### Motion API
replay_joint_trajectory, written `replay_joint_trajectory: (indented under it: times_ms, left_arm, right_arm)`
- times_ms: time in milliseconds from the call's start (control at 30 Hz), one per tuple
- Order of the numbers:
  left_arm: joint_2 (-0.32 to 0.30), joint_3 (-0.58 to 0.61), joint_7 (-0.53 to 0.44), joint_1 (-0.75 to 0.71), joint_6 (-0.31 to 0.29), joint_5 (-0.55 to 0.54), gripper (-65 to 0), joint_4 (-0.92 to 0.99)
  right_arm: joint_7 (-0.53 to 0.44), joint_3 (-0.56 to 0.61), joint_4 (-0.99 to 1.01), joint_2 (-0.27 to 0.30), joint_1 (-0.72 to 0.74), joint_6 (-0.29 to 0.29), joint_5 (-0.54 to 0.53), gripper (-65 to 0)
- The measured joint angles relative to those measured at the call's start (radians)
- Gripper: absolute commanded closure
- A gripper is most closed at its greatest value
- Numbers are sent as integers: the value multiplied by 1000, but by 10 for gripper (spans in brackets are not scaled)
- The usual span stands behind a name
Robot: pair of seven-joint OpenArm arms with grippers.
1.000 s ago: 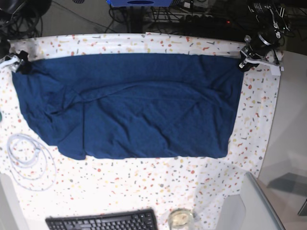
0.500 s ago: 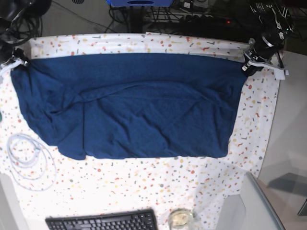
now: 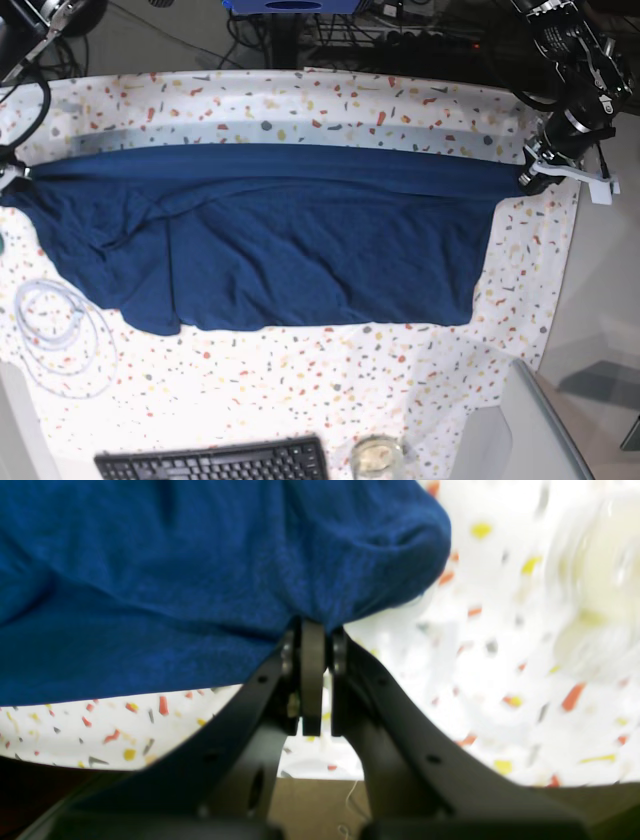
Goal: Layout the t-shirt on the table in an organized manner, then fold the t-shirt properly
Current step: 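Pull the held edge taut and lay it flat along the cloth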
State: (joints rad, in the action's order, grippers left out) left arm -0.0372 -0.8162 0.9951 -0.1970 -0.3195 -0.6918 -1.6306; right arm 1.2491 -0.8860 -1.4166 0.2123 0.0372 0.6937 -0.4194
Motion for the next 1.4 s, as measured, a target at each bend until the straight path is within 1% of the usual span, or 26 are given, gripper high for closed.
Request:
replay_joint_trajectory:
  times_ms: [100,167,300,367,500,633,700,733,833,867,933,1033,1100,1200,1400]
  left_arm:
    - [4,-19,36,32,18,-8,0,-26]
    - [4,-57,69,50,17,-14,0,-34]
    - [5,-135,123,64,17,-13,0,-37]
    - [6,-153,125,63,17,-9,0,-37]
    - [6,-147,121,35,15,-15,0,-34]
    - [22,-156,119,-26,13,0,0,-21]
    - [24,-158,118,-43,16,3,0,2]
    - [23,-158,111,-48,16,3,0,14]
    - [22,-148,14,-77,16,-1,0,70]
    - [21,-149,-14,-87,13,-10,0,99]
    - [20,-146,-35,-101,18,9,0,143]
    - [17,-108,-78,-124,17,6,0,174]
    - [12,-80,-120,-128,18,6,0,177]
    - [6,-56,-177,-135,15,1,0,178]
    - [-3,-52,-199,-147,17,3,0,178]
  right_arm:
    - [20,1,-31,9,32,0,-3,0]
    - [19,1,-54,22,35,0,-11,0]
    - [23,0,-69,20,33,0,-11,0]
    - [27,1,-69,19,29,0,-13,0]
    - [14,1,-68,16,-16,0,-13,0]
    - [9,0,-67,-27,-56,0,0,0]
    - [-30,1,-66,-41,-79,0,-4,0]
    - [-51,1,-66,-45,-91,0,-1,0]
    - [-98,5,-53,-53,-135,0,0,0]
    - [-122,26,-32,-50,-148,0,5,0]
    - [-146,69,12,-42,-164,0,8,0]
    - [-218,107,65,-48,-179,0,-1,0]
    - [-249,110,87,-50,-190,0,2,0]
    - [-270,108,105,-47,-207,0,5,0]
    - [-308,101,109,-47,-219,0,4,0]
